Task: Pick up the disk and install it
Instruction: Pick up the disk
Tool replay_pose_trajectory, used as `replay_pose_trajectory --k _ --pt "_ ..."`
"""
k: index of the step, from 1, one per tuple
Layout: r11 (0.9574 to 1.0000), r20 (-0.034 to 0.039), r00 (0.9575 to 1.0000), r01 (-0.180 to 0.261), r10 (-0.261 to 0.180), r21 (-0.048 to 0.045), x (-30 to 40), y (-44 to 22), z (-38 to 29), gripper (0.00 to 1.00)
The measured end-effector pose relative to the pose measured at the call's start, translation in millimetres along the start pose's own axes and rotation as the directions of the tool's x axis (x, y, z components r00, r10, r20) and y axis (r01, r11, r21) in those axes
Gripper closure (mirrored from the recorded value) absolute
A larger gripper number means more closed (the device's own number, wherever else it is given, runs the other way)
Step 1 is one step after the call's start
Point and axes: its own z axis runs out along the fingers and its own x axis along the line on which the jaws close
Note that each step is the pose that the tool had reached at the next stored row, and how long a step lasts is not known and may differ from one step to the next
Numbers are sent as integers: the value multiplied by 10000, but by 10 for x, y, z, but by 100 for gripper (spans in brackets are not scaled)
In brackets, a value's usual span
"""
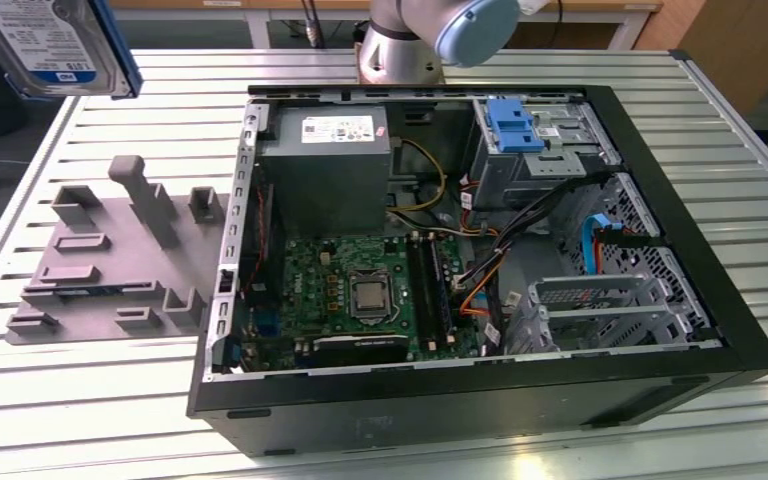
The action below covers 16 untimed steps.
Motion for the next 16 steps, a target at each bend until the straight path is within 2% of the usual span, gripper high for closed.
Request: replay_pose_trajectory --k 7,16 --pt "10000 -1 10000 0 0 -5 3 -116 -3 64" --pt "10000 0 10000 0 0 -6 112 -179 -4 64"
